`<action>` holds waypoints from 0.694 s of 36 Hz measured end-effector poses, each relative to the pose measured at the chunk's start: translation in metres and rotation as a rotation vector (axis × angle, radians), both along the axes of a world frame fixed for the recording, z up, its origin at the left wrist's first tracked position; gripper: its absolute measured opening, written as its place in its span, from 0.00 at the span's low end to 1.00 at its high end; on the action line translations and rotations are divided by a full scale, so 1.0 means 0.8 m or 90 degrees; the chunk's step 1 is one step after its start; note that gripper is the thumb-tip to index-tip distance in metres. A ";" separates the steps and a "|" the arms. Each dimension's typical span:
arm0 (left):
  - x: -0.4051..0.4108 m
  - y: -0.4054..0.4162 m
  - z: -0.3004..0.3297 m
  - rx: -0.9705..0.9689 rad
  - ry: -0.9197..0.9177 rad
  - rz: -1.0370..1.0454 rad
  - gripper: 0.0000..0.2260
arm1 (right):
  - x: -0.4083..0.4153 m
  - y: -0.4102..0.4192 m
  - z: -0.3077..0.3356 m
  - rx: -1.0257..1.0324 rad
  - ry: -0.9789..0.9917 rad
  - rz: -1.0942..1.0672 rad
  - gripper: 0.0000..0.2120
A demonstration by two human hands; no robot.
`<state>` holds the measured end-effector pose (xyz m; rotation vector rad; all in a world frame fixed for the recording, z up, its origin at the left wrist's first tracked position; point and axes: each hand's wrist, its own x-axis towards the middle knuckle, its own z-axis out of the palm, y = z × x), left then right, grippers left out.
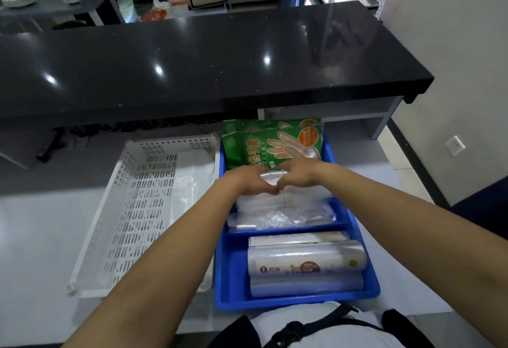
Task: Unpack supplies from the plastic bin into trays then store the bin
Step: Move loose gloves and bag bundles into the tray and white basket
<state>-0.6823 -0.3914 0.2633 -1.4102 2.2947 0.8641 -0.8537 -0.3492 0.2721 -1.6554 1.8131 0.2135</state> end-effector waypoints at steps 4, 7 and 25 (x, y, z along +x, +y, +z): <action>-0.012 -0.005 0.007 0.060 -0.043 0.033 0.45 | -0.001 -0.016 0.001 0.074 -0.012 -0.001 0.39; -0.015 -0.007 0.006 0.073 -0.043 0.039 0.44 | 0.000 -0.022 -0.005 0.094 -0.001 -0.005 0.39; 0.056 0.080 0.000 -0.298 0.216 -0.006 0.28 | -0.029 0.135 -0.013 -0.445 -0.036 -0.041 0.27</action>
